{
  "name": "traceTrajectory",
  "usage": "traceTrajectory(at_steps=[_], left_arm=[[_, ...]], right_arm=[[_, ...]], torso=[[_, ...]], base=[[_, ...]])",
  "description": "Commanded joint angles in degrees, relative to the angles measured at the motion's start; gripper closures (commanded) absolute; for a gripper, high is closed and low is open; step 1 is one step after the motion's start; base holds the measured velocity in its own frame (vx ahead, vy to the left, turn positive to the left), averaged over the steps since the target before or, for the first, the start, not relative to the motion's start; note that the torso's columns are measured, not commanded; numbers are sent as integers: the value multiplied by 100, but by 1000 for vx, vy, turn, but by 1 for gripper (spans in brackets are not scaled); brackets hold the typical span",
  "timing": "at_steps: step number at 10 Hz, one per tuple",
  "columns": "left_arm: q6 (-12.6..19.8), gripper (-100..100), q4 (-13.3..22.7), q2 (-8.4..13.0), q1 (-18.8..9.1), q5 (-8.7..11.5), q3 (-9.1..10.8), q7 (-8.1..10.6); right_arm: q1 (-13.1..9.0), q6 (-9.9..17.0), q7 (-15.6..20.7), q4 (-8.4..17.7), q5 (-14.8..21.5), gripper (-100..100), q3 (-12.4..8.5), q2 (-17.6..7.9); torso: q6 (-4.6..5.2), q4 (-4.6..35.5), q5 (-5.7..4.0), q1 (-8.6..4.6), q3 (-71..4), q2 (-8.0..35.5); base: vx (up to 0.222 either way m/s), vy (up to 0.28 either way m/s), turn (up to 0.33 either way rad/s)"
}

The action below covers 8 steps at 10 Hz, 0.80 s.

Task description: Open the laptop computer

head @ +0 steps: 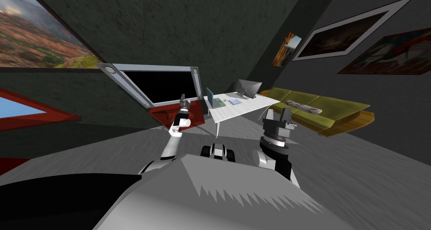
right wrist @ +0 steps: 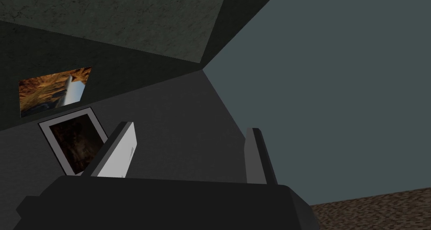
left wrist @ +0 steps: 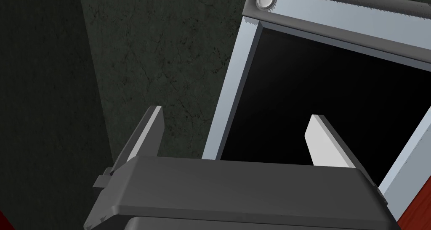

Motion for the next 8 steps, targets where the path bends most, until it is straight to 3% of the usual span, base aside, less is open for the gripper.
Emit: traceTrajectory(at_steps=[1,2,4,7,8], left_arm=[[107,-100,449,41,-384,152,178,6],[107,-100,536,41,-400,152,178,6],[277,-100,959,90,-806,334,409,11],[368,-100,1411,106,-1143,414,517,11],[461,-100,1601,119,-1384,484,620,10]], right_arm=[[0,0,0,0,0,0,0,0],[0,0,0,0,0,0,0,0],[0,0,0,0,0,0,0,0],[0,0,0,0,0,0,0,0],[0,0,0,0,0,0,0,0]], torso=[[0,0,3,7,2,3],[0,1,2,3,2,3],[1,0,0,-1,0,0],[0,1,0,0,2,3],[1,1,3,9,3,5]], base=[[14,-61,23],[10,-54,15],[27,-84,32],[20,-83,21],[19,-68,27]])
